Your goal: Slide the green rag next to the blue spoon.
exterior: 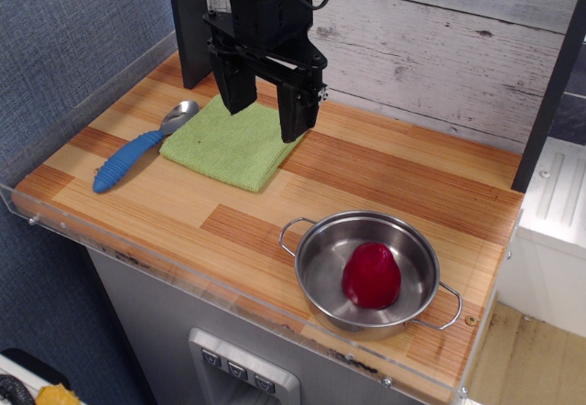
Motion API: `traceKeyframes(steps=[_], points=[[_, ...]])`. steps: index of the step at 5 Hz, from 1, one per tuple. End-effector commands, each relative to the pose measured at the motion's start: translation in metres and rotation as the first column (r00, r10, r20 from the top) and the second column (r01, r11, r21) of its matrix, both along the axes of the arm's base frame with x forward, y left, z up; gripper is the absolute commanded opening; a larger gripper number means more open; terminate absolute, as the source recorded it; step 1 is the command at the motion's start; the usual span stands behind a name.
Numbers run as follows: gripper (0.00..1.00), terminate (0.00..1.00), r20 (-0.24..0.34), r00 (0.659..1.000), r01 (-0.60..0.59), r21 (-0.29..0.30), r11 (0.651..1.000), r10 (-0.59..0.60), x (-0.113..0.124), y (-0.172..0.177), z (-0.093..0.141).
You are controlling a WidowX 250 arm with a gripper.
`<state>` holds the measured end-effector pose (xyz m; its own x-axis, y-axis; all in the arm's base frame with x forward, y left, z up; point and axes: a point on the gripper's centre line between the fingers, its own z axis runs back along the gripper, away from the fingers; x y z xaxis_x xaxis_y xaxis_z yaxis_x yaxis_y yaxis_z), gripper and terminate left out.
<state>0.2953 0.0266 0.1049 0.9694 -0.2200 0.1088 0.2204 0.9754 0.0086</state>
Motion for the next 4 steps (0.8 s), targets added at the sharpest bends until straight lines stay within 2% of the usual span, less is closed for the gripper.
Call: traceKeyframes(steps=[1, 3, 4], points=[[1.00, 0.00, 0.040, 0.999, -0.005, 0.004, 1.000, 0.005, 0.0003, 0.0047, 0.0124], [1.00, 0.00, 0.040, 0.999, -0.005, 0.004, 1.000, 0.005, 0.0003, 0.0047, 0.0124], [1.00, 1.00, 0.040, 0.999, -0.005, 0.004, 1.000, 0.005, 0.0003, 0.0047, 0.0124]])
